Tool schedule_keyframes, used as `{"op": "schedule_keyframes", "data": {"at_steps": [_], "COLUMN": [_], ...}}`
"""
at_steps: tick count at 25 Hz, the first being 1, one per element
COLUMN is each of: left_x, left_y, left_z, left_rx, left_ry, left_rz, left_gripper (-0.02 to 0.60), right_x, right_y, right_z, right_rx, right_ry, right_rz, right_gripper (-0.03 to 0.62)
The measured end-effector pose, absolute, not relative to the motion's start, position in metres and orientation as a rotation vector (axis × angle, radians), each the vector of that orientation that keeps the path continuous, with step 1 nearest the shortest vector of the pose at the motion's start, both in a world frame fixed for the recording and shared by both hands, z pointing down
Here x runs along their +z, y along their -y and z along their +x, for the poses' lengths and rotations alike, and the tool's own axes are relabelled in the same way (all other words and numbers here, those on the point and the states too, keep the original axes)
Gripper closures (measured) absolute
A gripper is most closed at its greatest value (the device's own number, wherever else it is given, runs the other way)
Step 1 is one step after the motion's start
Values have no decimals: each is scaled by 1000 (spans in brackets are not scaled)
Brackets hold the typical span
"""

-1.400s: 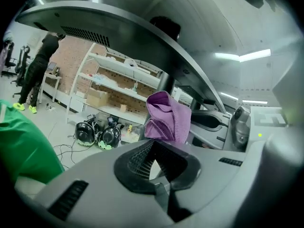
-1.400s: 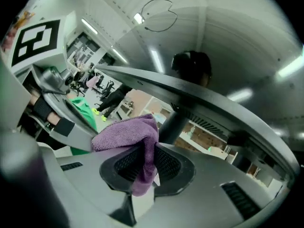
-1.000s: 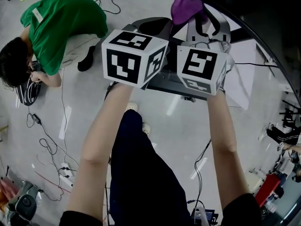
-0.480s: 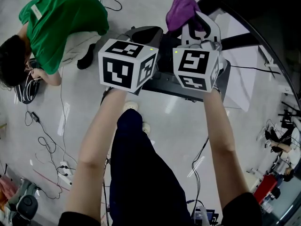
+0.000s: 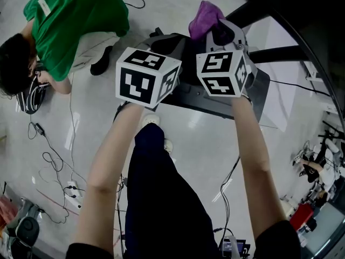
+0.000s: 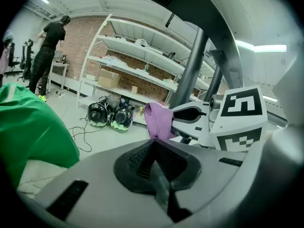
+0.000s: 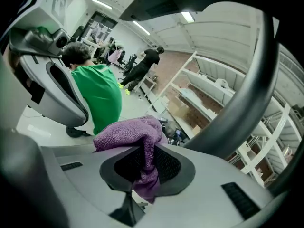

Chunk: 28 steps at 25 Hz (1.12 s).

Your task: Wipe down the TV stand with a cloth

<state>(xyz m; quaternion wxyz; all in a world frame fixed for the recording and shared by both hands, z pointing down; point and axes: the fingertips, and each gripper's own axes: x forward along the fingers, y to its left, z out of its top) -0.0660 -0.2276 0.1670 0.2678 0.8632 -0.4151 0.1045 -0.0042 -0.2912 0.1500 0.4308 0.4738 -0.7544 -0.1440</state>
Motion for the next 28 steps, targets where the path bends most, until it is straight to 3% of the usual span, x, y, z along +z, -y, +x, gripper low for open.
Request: {"op": "schedule_keyframes", "data": {"at_steps": [18,28], "left_x": [193,191], "left_y": [239,235], "left_z": [-79,-66], "left_rx": [329,323], "left_ry": [1119,1105], "left_rz": [2280,2288], "left_gripper": [575,575], "right_x": [239,217], "right_y": [287,276], "right_z": [-4,-2], "right_rx": [-39,-97], "right_ry": [1749,1794], "right_rz": [895,949], "right_gripper": [525,525]}}
